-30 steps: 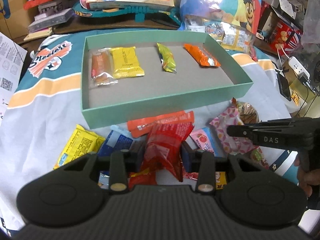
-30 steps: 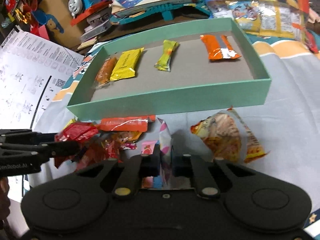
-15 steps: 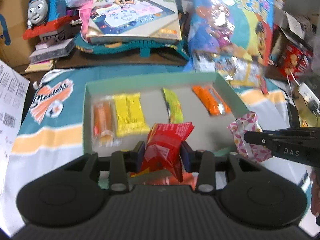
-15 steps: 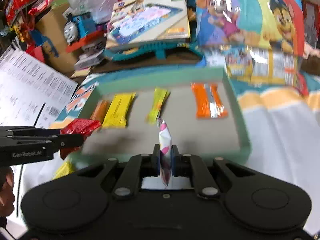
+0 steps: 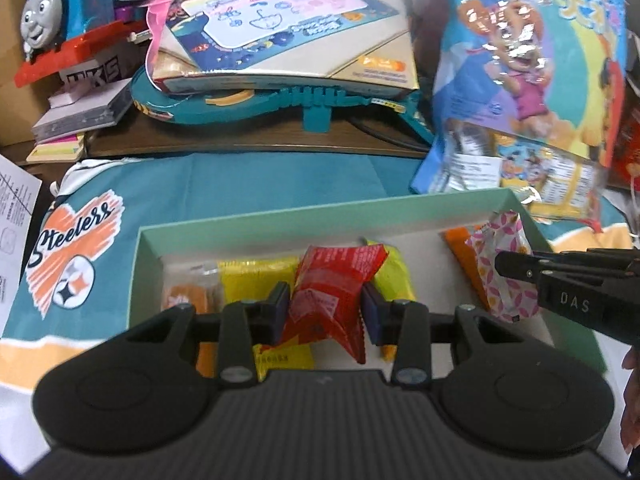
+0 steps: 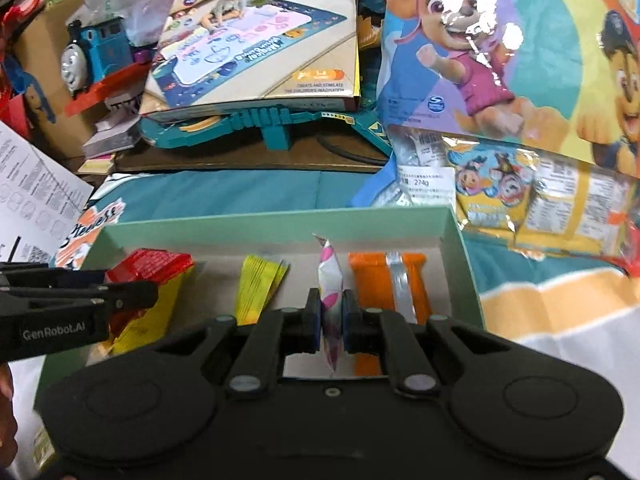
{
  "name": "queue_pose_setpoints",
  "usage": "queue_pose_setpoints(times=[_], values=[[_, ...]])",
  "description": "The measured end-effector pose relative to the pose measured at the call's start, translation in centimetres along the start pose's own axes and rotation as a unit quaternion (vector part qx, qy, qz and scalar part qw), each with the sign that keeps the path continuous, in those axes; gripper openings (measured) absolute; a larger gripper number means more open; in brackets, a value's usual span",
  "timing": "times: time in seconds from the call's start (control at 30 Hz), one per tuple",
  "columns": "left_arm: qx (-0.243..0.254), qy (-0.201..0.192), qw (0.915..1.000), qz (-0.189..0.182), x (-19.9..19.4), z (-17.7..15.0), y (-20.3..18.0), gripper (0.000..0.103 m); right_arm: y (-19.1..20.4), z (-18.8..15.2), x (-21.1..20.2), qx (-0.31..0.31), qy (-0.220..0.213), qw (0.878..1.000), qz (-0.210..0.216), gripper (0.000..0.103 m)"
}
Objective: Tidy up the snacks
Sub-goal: 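Place both packs into the tray row and open both tools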
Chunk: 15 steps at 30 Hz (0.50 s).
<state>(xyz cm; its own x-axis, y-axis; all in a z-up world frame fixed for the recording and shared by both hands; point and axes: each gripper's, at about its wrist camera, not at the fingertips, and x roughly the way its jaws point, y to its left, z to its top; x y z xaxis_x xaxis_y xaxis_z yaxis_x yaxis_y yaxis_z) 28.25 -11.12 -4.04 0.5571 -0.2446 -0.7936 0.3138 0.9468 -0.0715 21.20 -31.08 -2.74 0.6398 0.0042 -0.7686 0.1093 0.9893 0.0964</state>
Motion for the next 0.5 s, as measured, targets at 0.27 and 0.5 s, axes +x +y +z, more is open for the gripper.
queue_pose_setpoints(times=[0.27, 0.5], values=[[0.001, -0.009, 0.9992, 0.039, 1.8, 0.3, -0.3, 0.101, -0.1, 0.4, 1.3, -0.004, -0.027, 1.0, -0.004, 0.082], [-0.003, 0.006, 0.9991, 0.041, 0.8, -0.3, -0.2, 0.101, -0.4, -0.6, -1.4, -0.005, -0.039, 0.999, -0.003, 0.101]])
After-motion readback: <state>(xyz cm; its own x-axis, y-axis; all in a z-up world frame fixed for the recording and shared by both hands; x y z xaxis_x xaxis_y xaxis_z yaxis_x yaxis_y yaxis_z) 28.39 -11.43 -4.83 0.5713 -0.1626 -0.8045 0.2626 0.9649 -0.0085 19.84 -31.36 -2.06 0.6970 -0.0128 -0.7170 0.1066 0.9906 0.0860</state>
